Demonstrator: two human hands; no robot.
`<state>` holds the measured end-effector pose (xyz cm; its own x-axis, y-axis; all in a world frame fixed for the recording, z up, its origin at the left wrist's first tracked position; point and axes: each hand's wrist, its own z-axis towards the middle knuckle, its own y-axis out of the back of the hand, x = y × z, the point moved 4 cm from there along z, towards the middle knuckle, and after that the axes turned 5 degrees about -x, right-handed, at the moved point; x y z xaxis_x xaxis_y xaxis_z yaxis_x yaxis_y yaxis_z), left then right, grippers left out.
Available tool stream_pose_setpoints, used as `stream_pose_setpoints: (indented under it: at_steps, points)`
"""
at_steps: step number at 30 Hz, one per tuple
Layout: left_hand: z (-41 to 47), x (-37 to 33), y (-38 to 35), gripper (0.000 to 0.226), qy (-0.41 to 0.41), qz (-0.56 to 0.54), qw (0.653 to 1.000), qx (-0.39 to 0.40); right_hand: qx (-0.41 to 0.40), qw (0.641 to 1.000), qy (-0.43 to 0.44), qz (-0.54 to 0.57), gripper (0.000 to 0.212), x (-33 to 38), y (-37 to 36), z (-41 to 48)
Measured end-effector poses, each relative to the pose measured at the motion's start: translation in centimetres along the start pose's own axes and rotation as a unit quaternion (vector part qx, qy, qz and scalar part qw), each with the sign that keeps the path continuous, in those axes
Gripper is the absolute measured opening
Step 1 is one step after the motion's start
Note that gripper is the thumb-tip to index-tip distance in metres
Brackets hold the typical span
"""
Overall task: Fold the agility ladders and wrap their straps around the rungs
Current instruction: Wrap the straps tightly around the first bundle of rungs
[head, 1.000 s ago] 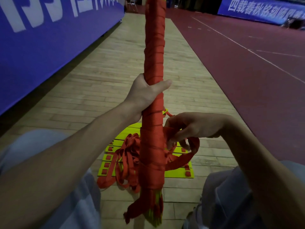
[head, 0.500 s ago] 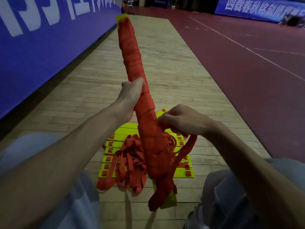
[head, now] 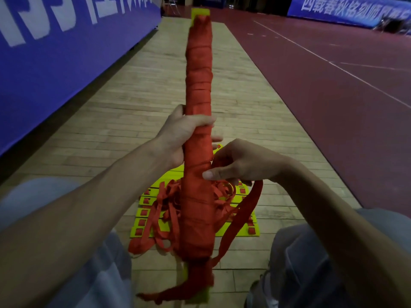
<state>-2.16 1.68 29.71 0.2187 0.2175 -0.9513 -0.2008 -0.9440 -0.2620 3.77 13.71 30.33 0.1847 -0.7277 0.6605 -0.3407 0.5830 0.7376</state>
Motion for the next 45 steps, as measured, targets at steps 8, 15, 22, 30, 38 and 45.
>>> stream_pose_setpoints:
  at_steps: [8, 15, 22, 30, 38, 45]
  points:
    - [1.5, 0.0, 1.2, 0.008, -0.035, -0.004, 0.993, -0.110, -0.068, 0.979, -0.053, -0.184, 0.067, -1.3, -1.0, 0.8]
    - [1.5, 0.3, 1.1, 0.020, 0.024, -0.080, 0.996, -0.038, -0.107, 0.963, -0.109, -0.225, 0.078, -1.7, -1.8, 1.2]
    - [0.6, -1.1, 0.5, 0.012, -0.055, -0.014, 0.998, 0.008, -0.089, 0.992, -0.061, -0.064, 0.051, -0.2, -0.7, 0.8]
    - [-0.4, -1.5, -0.6, 0.030, -0.067, -0.059, 0.993, 0.074, 0.036, 0.997, -0.012, 0.074, 0.051, 0.8, -1.6, 0.4]
    - [-0.5, -2.0, 0.3, 0.049, -0.125, 0.096, 0.988, 0.012, 0.154, 0.980, -0.059, 0.108, 0.010, -0.5, -0.9, -0.4]
    - [0.7, -1.9, 0.8, 0.059, -0.182, 0.125, 0.974, -0.047, 0.022, 0.990, -0.105, 0.094, 0.023, -2.1, -0.5, 0.9]
